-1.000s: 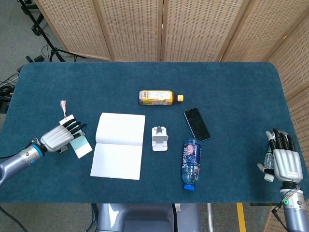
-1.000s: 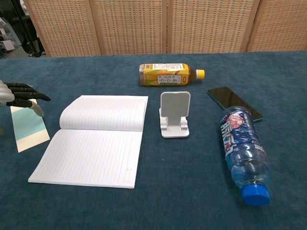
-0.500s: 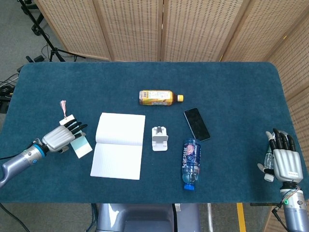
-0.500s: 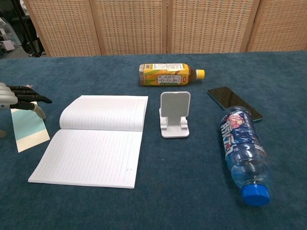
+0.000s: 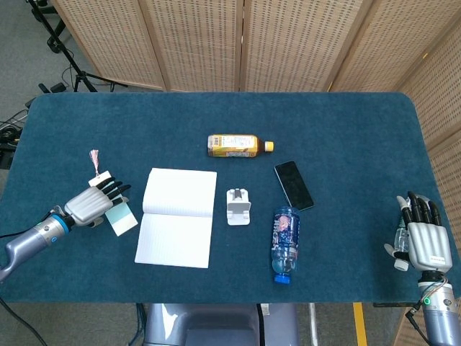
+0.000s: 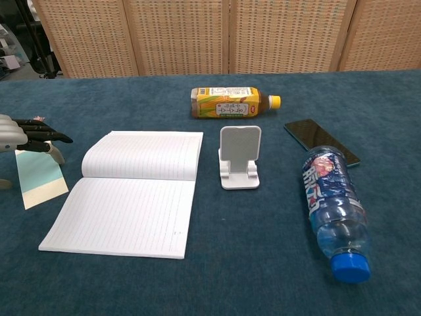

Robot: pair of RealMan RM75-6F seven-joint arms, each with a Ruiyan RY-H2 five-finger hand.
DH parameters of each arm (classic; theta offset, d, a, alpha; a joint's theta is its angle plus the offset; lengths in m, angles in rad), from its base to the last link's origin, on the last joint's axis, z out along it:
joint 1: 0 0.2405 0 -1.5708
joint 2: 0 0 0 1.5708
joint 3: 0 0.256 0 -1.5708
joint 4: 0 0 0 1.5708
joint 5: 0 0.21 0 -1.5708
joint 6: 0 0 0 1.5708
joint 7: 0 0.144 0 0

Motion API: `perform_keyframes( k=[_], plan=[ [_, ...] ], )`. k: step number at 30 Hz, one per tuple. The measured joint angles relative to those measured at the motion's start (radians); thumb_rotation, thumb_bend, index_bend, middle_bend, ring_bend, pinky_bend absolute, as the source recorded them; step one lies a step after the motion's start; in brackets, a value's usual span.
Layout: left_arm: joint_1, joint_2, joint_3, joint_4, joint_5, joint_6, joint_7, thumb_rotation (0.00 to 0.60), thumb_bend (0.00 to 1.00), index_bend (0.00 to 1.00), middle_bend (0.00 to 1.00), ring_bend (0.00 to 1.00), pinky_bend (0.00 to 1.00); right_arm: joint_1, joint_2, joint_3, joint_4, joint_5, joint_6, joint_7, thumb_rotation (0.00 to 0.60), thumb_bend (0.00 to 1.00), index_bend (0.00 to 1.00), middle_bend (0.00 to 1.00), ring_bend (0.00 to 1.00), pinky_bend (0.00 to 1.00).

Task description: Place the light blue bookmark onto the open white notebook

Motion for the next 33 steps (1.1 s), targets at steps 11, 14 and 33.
perform_keyframes(
  k=[11,14,33],
  plan=[
    [-0.001,-0.008,0.001,-0.001,-0.007,-0.004,0.006,0.600,0.30,0.25,0.00,0.00,0.00,0.001,0.000,-0.001,0.000,0.000,-0.002,0.000,0.600,0.00,0.00,0.00,0.00,0.00],
    [0.000,-0.009,0.001,-0.002,-0.010,-0.006,0.009,0.600,0.30,0.25,0.00,0.00,0.00,0.001,0.000,0.000,-0.001,0.000,-0.001,0.001,0.600,0.00,0.00,0.00,0.00,0.00],
    [-0.004,-0.012,0.002,-0.009,-0.018,-0.020,0.024,0.600,0.31,0.25,0.00,0.00,0.00,0.001,0.001,-0.002,0.000,-0.002,-0.001,0.003,0.600,0.00,0.00,0.00,0.00,0.00]
  ],
)
